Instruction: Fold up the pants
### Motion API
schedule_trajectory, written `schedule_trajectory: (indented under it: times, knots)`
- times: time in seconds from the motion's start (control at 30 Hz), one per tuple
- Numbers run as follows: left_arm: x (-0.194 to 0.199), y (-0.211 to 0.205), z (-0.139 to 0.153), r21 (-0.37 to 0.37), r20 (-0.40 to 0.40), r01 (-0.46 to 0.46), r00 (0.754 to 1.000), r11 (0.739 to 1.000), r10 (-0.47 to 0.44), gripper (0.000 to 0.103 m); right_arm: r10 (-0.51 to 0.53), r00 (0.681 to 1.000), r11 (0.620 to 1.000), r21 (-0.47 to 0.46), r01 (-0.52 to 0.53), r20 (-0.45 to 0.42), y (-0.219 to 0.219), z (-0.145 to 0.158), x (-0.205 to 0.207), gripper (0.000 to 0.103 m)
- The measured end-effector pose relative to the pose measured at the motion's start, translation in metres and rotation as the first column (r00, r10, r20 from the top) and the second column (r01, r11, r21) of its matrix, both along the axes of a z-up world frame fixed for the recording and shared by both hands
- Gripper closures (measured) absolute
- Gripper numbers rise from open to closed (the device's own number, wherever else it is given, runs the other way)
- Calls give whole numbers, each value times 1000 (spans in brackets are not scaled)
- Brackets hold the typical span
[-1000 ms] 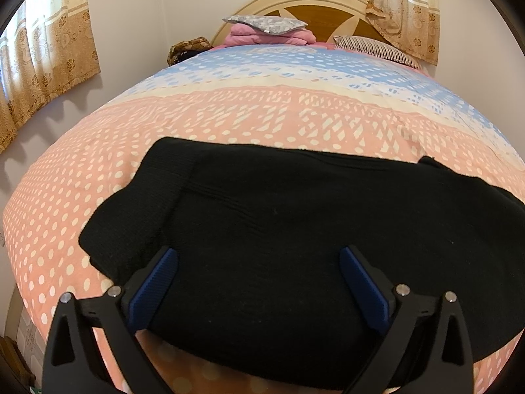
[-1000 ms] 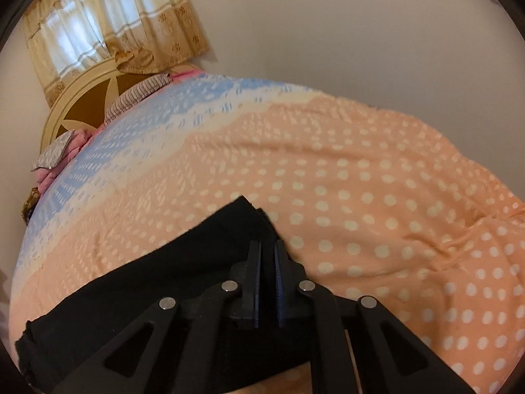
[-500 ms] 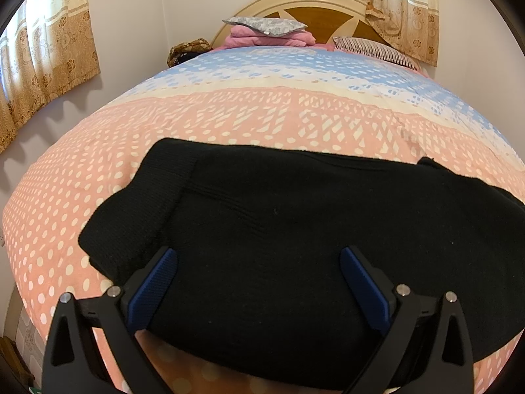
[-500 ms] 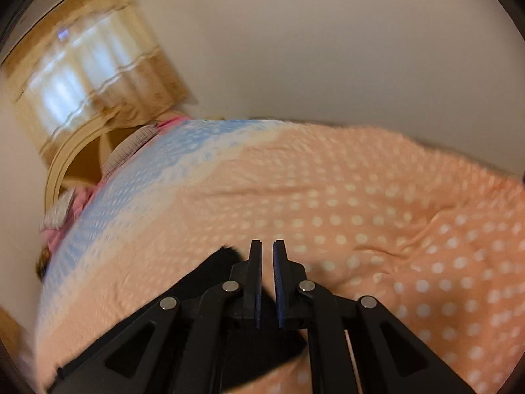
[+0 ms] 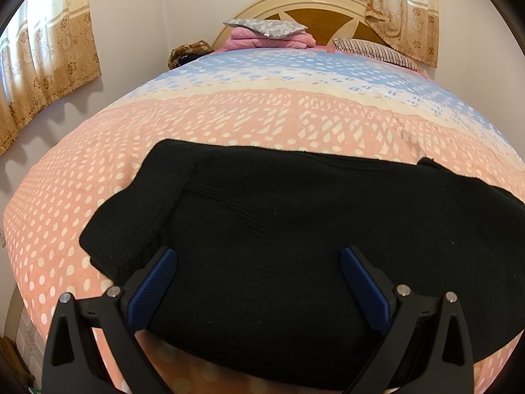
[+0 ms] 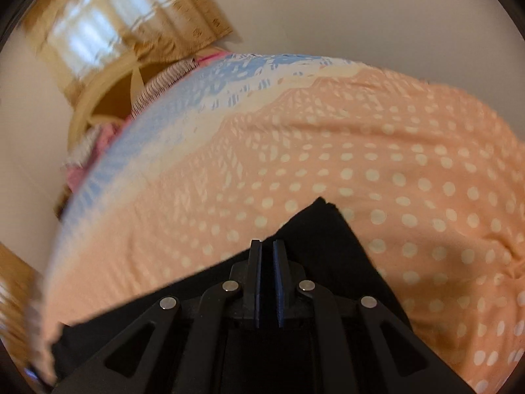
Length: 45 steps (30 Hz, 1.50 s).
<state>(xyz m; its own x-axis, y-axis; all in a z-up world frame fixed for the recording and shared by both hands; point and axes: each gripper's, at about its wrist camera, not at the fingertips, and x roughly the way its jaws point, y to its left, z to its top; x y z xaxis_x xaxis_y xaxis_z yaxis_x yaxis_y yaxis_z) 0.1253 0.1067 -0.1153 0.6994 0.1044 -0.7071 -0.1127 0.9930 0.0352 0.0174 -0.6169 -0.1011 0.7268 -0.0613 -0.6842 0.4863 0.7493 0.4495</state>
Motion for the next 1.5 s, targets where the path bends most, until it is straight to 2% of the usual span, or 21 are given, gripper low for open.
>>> schedule_trajectory:
  times: [0.1, 0.13, 0.2, 0.23, 0.27, 0.3, 0.43, 0.57, 0.73, 0.8, 0.87, 0.9, 0.97, 1.03, 1.13, 1.23, 1.3, 1.37, 1.47, 1.5]
  knots:
    - [-1, -1, -1, 0, 3, -1, 1000, 1000, 1, 0, -84, 986, 995, 64, 76, 147, -20, 20, -41, 96]
    - [-1, -1, -1, 0, 2, -1, 1000, 1000, 1, 0, -105, 980, 992, 86, 92, 166, -26, 22, -54, 94]
    - [-1, -1, -1, 0, 2, -2, 1000, 1000, 2, 0, -129, 984, 987, 115, 115, 119, -38, 17, -76, 78]
    - [-1, -1, -1, 0, 2, -1, 1000, 1000, 1, 0, -129, 987, 986, 116, 117, 97, -40, 14, -82, 59]
    - [-1, -1, -1, 0, 2, -1, 1000, 1000, 1, 0, -131, 989, 986, 109, 123, 69, -42, 8, -90, 47]
    - [-1, -1, -1, 0, 2, -1, 1000, 1000, 1, 0, -135, 989, 986, 104, 129, 59, -42, 4, -95, 47]
    - [-1, -1, -1, 2, 2, -3, 1000, 1000, 3, 0, -126, 991, 978, 171, 115, 54, -42, -15, -102, 47]
    - [-2, -1, 0, 5, 4, -6, 1000, 1000, 6, 0, -65, 998, 997, 32, 65, -3, -17, -18, -86, 47]
    - [-3, -1, 0, 6, 9, -8, 1000, 1000, 8, 0, -16, 993, 990, -140, 0, -113, 15, -17, -69, 47]
    - [-3, -1, 0, 7, 11, -9, 1000, 1000, 9, 0, -9, 989, 979, -203, -22, -150, 24, -15, -66, 57]
    - [-3, 0, -1, 9, 12, -10, 1000, 1000, 10, 0, -12, 989, 979, -204, -19, -147, 25, -13, -66, 80]
    - [-3, -1, -1, 8, 12, -10, 1000, 1000, 10, 0, -6, 990, 981, -192, -21, -140, 24, -12, -65, 85]
    - [-3, -1, -1, 7, 12, -10, 1000, 1000, 9, 0, -10, 990, 980, -196, -18, -139, 27, -7, -66, 89]
    - [-4, -2, 0, 6, 13, -9, 1000, 1000, 9, 0, -25, 992, 969, -246, -8, -128, 36, 7, -68, 89]
    - [-4, -2, 0, 6, 14, -9, 1000, 1000, 9, 0, 1, 997, 927, -373, -32, -83, 68, 41, -69, 94]
    - [-4, -2, 0, 3, 16, -9, 1000, 1000, 9, 0, 158, 987, 884, -441, -154, -29, 119, 74, -60, 94]
    - [-4, -2, 0, 1, 17, -8, 1000, 1000, 8, 0, 271, 962, 843, -478, -247, -19, 162, 89, -51, 94]
    - [-4, -2, 0, -1, 18, -7, 1000, 1000, 7, 0, 391, 920, 796, -494, -350, -22, 207, 94, -38, 94]
    - [-6, -1, 1, -6, 20, -4, 1000, 1000, 4, 0, 492, 865, 692, -558, -459, -100, 266, 80, -20, 95]
    - [-6, -1, 1, -8, 22, -2, 1000, 1000, 2, 0, 515, 849, 670, -559, -488, -123, 278, 72, -15, 95]
